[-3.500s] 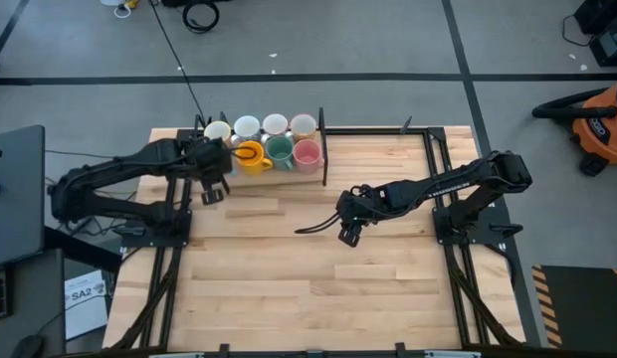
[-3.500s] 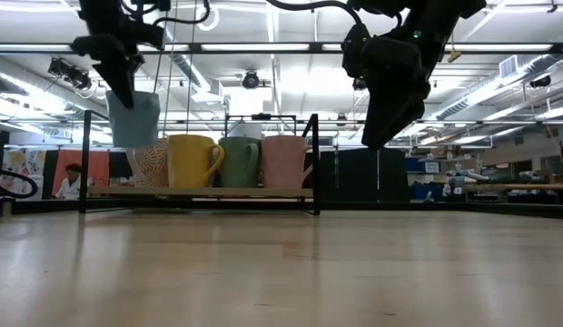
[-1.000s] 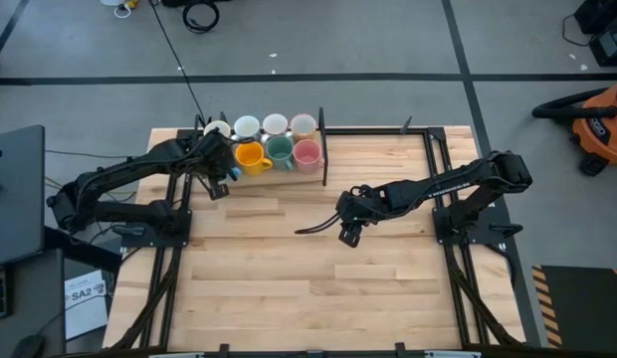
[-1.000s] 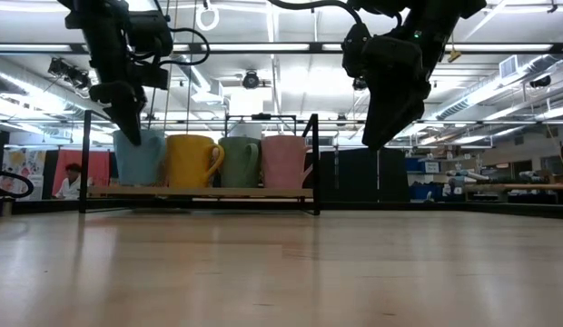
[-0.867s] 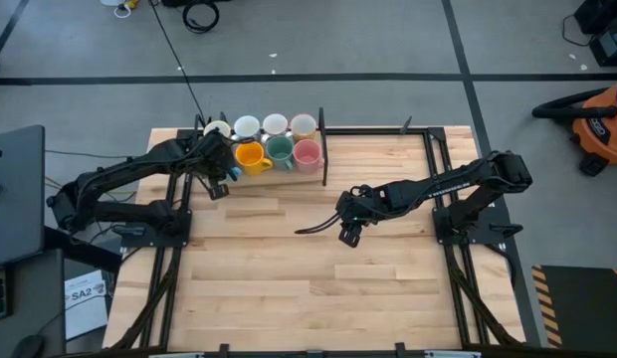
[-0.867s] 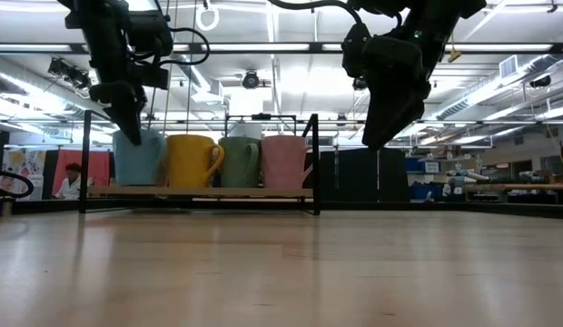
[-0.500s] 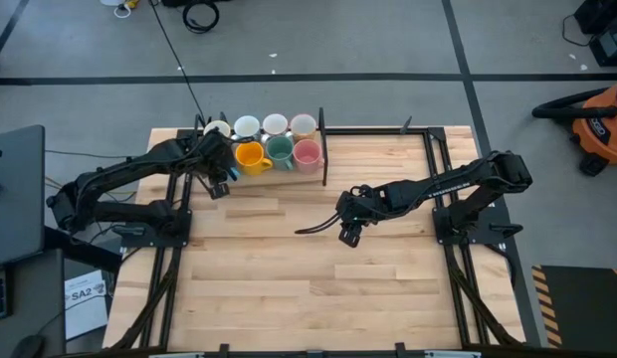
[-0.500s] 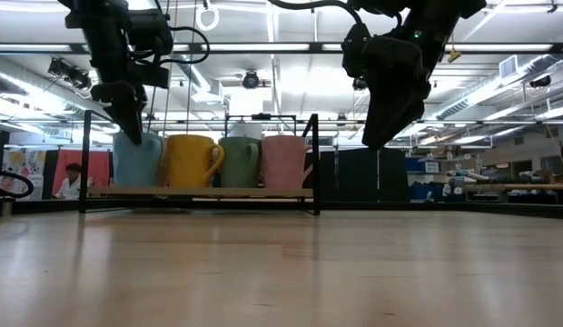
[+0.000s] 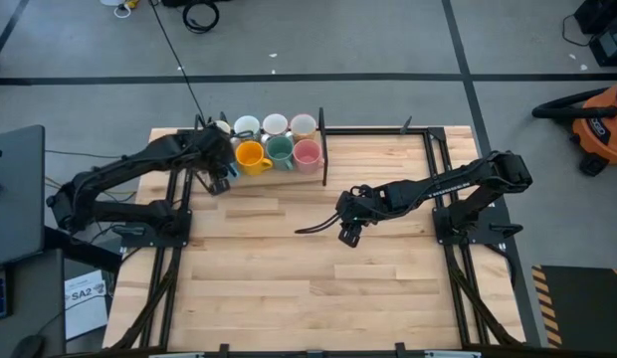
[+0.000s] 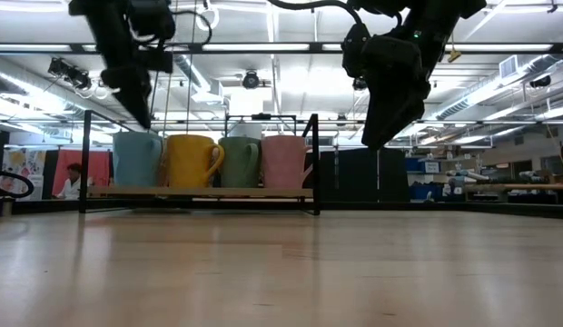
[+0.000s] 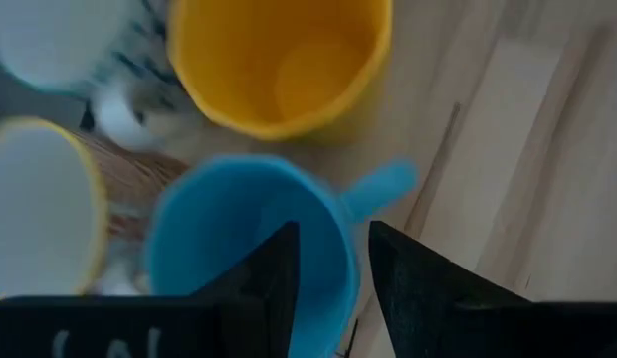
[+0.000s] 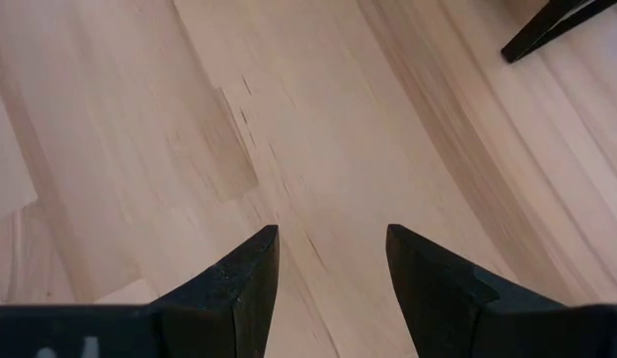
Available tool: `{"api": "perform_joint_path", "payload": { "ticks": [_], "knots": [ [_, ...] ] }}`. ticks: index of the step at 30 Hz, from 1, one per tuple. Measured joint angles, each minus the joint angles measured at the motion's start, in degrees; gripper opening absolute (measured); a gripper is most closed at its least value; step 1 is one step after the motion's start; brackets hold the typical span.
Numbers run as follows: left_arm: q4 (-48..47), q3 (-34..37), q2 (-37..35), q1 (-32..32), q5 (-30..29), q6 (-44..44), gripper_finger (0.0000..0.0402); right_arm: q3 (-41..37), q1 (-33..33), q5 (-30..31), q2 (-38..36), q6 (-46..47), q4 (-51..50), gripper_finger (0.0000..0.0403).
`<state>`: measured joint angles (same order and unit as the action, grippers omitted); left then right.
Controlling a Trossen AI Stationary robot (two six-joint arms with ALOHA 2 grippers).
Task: Place coffee mugs
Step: Return to Home Position
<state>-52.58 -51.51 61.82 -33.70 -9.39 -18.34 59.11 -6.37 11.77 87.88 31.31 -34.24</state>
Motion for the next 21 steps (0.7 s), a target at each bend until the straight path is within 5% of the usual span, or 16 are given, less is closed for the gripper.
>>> {"api": "perform_joint_path", "payload": {
  "ticks": [6, 11, 21],
  "knots": [
    [-2.72, -8.52, 0.0, 1.87, 1.69, 3.48, 0.013, -0.04, 0.0, 0.25, -0.01, 0.01, 3.82, 0.0193],
    [-1.27, -14.42, 0.0, 5.19, 9.43, 6.33, 0.013, -0.04, 0.19, -0.45, -0.01, -3.87, 12.32, 0.0193],
    [7.45, -16.93, 0.0, 12.67, 12.13, 8.77, 0.013, 4.06, 2.6, -18.87, -4.59, -12.91, 18.72, 0.0193]
  ]
}}
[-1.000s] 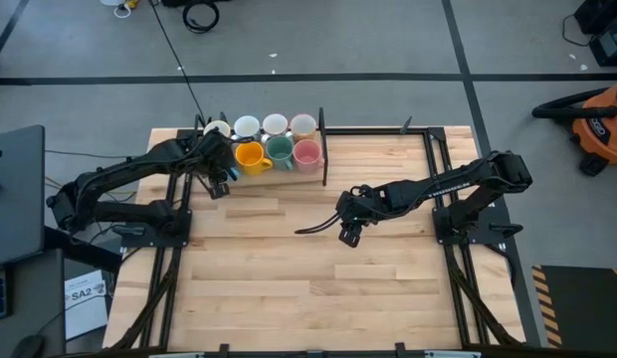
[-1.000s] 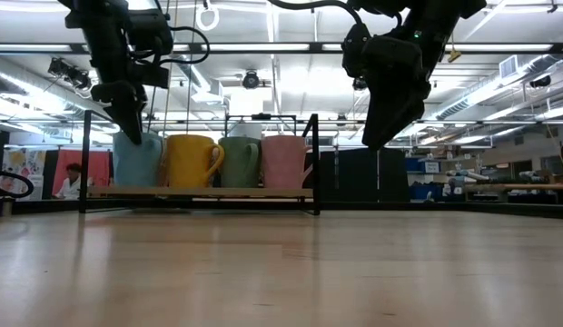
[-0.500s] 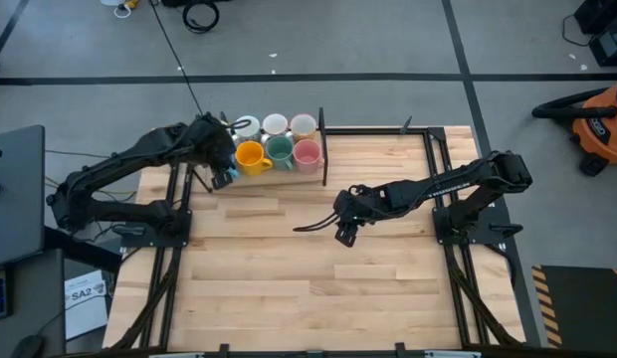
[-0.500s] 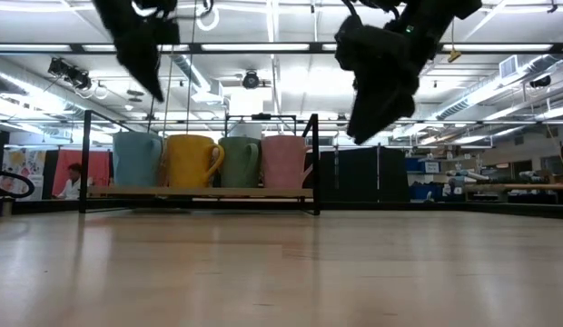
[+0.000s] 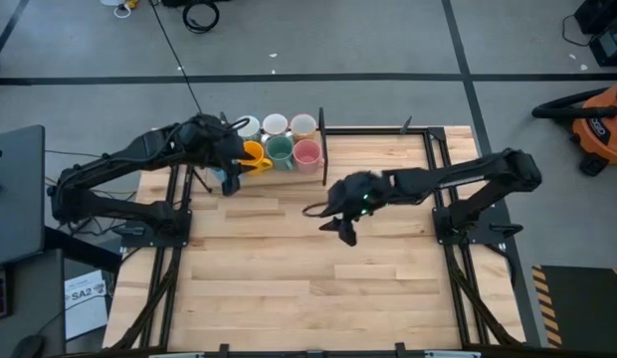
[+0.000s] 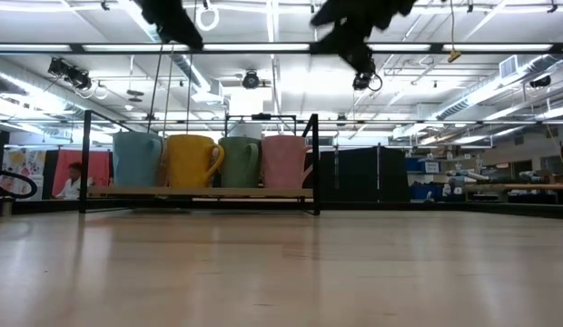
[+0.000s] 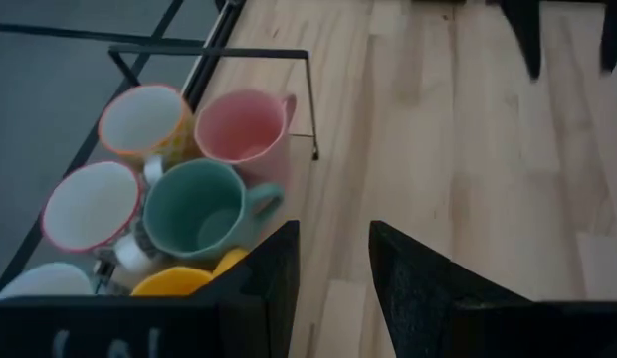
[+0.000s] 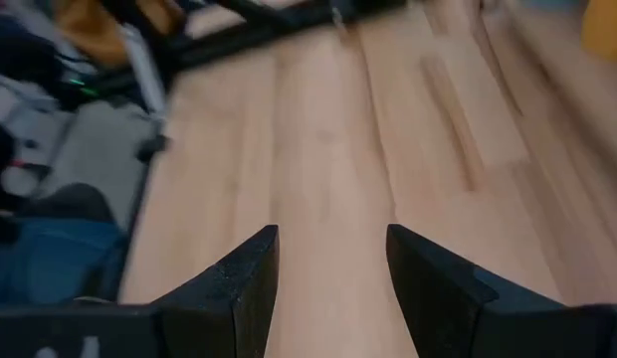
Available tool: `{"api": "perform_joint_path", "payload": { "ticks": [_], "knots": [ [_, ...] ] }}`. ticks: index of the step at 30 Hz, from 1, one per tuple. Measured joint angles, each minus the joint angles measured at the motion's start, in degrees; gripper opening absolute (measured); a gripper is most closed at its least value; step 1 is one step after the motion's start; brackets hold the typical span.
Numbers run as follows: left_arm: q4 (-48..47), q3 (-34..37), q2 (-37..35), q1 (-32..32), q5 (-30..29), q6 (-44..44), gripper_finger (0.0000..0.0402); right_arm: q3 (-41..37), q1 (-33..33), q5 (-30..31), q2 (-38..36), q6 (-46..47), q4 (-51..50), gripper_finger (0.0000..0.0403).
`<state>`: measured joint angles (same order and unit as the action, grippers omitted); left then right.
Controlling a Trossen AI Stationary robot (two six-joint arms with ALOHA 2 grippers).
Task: Place coffee mugs
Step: Return to Home Position
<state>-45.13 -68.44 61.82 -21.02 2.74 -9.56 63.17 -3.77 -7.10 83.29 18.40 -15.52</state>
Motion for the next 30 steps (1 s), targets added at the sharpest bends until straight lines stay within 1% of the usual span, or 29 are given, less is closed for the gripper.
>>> {"api": "perform_joint_path", "payload": {
  "ticks": [4, 13, 15, 18, 20, 21, 23, 26, 30],
  "knots": [
    [1.16, 0.02, 0.02, 1.42, -0.04, 0.0, 0.013, 0.57, 0.96, -3.21, -6.68, -2.69, -2.49, 0.0193],
    [1.12, 0.02, 0.02, 1.8, -0.13, 0.0, 0.013, 0.59, 3.68, -3.4, -27.11, -3.39, -16.86, 0.0193],
    [1.12, 0.02, 0.02, 1.8, -0.13, 0.01, 0.013, 0.59, 3.87, -1.96, -31.39, -3.7, -19.55, 0.0193],
    [1.12, 0.02, 0.02, 1.8, -0.13, 0.02, 0.013, 0.59, 3.61, 1.62, -36.63, -9.0, -21.26, 0.0193],
    [1.12, 0.02, 0.02, 1.78, -0.13, 0.02, 0.013, 0.38, 3.5, 1.69, -39.5, -13.1, -21.02, 0.0193],
    [1.12, 0.02, 0.02, 1.78, -0.13, 0.02, 0.013, -0.2, 3.51, 0.75, -40.95, -15.03, -20.25, 0.0193],
    [1.12, 0.02, 0.02, 1.78, -0.13, 0.02, 0.013, -2.39, 3.5, -2.46, -43.88, -18.05, -18.58, 0.0193],
    [1.12, 0.04, 0.02, 1.78, -0.13, 0.02, 0.013, -7.94, 3.5, -6.41, -48.76, -20.18, -14.18, 0.0193],
    [1.12, 0.04, 0.02, 1.76, -0.13, 0.02, 0.013, -17.06, 3.8, -5.13, -55.84, -18.68, -8.12, 0.0193]
  ]
}}
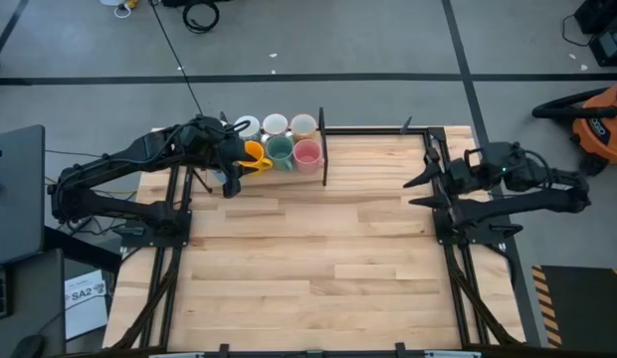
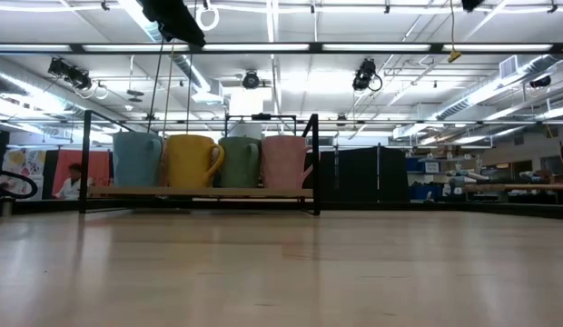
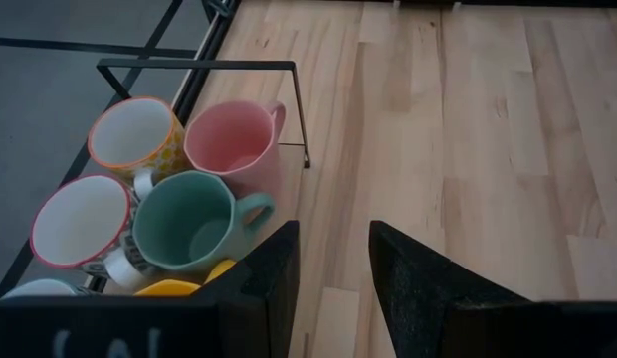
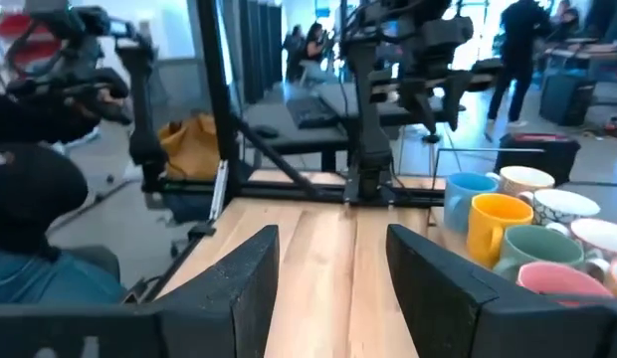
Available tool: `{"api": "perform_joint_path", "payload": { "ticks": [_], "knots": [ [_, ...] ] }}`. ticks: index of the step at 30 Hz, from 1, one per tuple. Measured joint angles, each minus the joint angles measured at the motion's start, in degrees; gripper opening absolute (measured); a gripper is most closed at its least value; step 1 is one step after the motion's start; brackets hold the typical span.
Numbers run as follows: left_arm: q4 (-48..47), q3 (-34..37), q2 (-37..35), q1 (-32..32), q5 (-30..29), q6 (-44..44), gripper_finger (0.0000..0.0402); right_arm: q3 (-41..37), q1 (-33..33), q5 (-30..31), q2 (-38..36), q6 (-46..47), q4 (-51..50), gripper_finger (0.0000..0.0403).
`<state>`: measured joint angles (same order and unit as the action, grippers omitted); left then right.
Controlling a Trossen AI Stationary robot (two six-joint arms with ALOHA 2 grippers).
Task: Place coffee mugs
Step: Return to Home Position
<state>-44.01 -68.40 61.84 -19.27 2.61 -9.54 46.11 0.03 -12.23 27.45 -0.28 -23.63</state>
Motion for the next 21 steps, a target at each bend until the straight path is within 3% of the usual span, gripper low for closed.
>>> {"api": "perform_joint_path", "payload": {
  "ticks": [7, 14, 21],
  "knots": [
    [0.0, 0.04, 0.0, 0.0, 0.0, 0.0, 0.013, -13.98, 0.93, 0.54, -13.1, 3.91, 8.95, 0.0193],
    [0.0, 0.04, 0.0, 0.0, 0.02, 0.0, 0.013, -22.37, 0.97, 0.52, -26.14, 6.32, 10.4, 0.0193],
    [-0.04, 0.04, 0.04, 0.15, 0.02, 0.0, 0.013, -27.17, 0.97, 1.02, -26.33, 7.32, 14.11, 0.0193]
  ]
}}
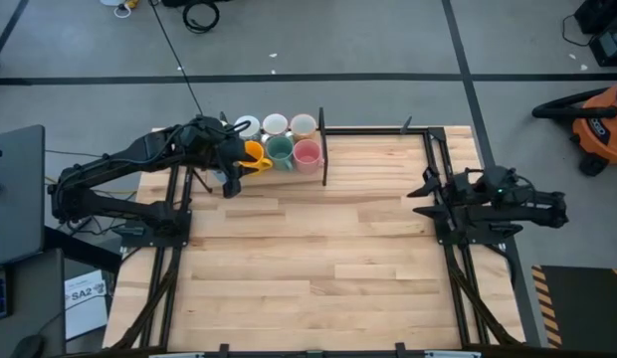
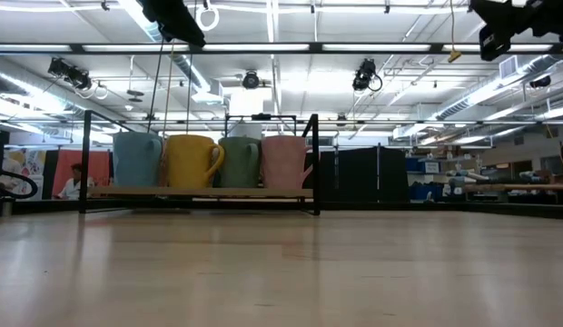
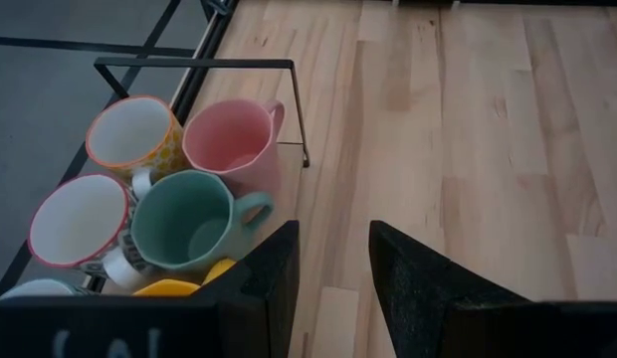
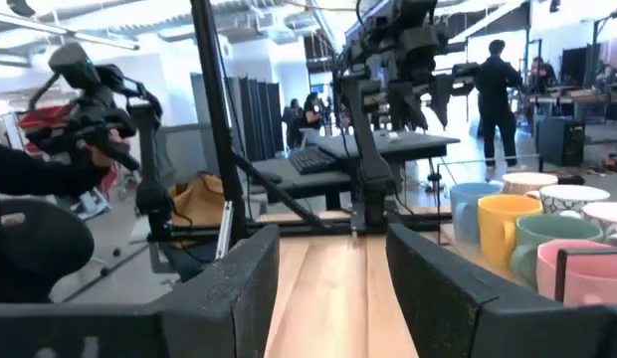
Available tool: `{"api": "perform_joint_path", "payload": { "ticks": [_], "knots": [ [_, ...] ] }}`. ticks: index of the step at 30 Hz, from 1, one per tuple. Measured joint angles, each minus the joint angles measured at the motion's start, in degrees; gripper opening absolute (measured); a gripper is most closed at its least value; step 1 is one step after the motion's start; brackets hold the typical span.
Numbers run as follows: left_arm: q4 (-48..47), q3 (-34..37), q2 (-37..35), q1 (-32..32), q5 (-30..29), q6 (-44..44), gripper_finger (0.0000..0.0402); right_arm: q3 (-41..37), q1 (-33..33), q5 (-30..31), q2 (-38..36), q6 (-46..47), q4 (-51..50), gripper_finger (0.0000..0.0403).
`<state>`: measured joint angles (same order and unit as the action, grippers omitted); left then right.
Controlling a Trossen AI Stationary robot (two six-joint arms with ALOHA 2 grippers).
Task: Place coffee mugs
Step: Return to Home Position
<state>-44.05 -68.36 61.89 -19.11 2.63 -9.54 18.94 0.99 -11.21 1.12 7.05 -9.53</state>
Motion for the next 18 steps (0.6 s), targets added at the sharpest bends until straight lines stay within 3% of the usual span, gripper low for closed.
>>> {"api": "perform_joint_path", "payload": {
  "ticks": [18],
  "knots": [
    [0.57, 0.0, -0.14, 0.11, 0.02, 0.02, 0.013, -18.16, 0.07, 3.7, -0.96, 1.18, 22.39, 0.0193]
  ]
}}
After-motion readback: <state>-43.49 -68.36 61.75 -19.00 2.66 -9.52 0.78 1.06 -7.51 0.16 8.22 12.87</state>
